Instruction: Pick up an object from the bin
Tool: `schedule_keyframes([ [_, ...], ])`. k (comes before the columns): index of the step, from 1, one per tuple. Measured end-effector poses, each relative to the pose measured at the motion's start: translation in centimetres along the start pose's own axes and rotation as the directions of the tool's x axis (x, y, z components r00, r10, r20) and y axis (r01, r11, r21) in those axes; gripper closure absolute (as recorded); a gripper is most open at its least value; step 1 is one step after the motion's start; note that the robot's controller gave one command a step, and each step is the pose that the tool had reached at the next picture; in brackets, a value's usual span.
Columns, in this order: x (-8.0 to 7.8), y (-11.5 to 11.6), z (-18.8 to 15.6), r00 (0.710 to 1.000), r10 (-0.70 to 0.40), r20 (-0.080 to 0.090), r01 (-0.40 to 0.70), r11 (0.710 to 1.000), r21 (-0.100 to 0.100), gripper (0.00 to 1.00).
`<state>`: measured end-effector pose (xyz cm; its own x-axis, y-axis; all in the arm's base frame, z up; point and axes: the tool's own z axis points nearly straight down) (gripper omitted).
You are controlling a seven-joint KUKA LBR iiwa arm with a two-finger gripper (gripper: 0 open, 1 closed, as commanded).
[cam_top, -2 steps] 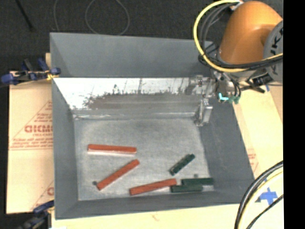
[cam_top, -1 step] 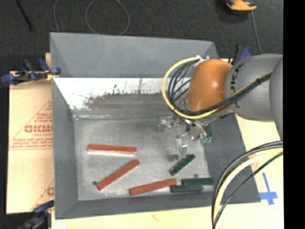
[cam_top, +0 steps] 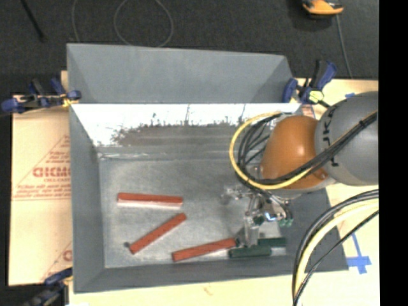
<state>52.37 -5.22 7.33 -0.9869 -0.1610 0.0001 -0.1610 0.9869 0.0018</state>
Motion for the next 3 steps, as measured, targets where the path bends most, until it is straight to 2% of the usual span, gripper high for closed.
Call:
schedule_keyframes([
  [1, 4.6, -0.7, 0.0, 0.999, -0.032, 0.021, 0.032, 0.999, 0.007, 0.00],
  [2, 5.0, -0.6, 0.1, 0.999, -0.037, 0.001, 0.037, 0.999, 0.004, 1.00],
  [3, 3.4, -3.1, -14.7, 1.000, 0.012, 0.012, -0.012, 1.000, 0.007, 1.00],
])
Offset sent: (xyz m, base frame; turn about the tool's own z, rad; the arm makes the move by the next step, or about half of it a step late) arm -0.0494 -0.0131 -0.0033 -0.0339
